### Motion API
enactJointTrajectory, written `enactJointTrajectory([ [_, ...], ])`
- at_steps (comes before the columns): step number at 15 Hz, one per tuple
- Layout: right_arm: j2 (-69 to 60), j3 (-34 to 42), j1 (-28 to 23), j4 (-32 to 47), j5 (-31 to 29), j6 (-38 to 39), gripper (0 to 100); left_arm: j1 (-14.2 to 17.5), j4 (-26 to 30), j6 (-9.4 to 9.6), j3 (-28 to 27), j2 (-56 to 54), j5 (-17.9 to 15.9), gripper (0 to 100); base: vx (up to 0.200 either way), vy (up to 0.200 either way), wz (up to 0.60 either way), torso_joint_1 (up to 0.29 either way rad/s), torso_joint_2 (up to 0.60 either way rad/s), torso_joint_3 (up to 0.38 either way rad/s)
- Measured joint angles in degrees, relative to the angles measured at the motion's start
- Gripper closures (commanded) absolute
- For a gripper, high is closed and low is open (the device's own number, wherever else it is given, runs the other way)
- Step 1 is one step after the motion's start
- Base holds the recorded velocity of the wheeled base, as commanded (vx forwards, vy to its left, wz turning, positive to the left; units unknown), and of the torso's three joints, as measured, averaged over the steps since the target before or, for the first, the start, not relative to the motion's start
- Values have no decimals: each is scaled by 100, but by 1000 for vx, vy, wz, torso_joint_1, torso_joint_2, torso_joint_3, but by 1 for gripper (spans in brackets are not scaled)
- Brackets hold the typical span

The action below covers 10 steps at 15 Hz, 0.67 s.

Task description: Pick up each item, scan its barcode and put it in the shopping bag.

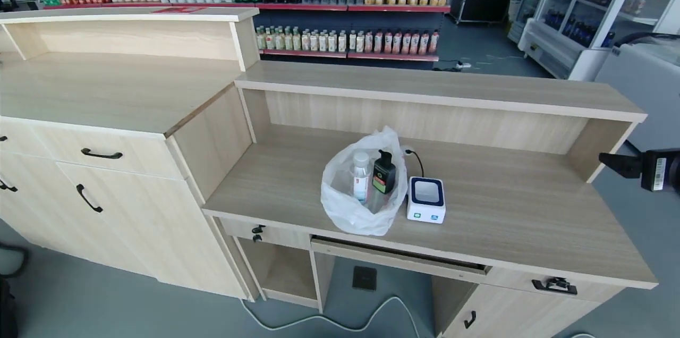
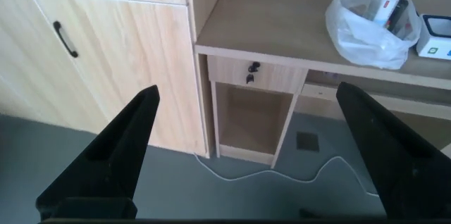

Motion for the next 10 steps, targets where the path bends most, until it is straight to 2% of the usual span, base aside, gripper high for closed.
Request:
enactJointTrajectory([
  [2,-196,157,20,44,-213,88,0,-5,0,0,0,0,0,0,0,0,-600,7,2,2],
  [5,-489,646,145,-101,-355,471,0,-5,0,0,0,0,0,0,0,0,0,0,0,0],
  [10,-2402,2820,997,-558,-368,706,0,-5,0,0,0,0,0,0,0,0,0,0,0,0],
])
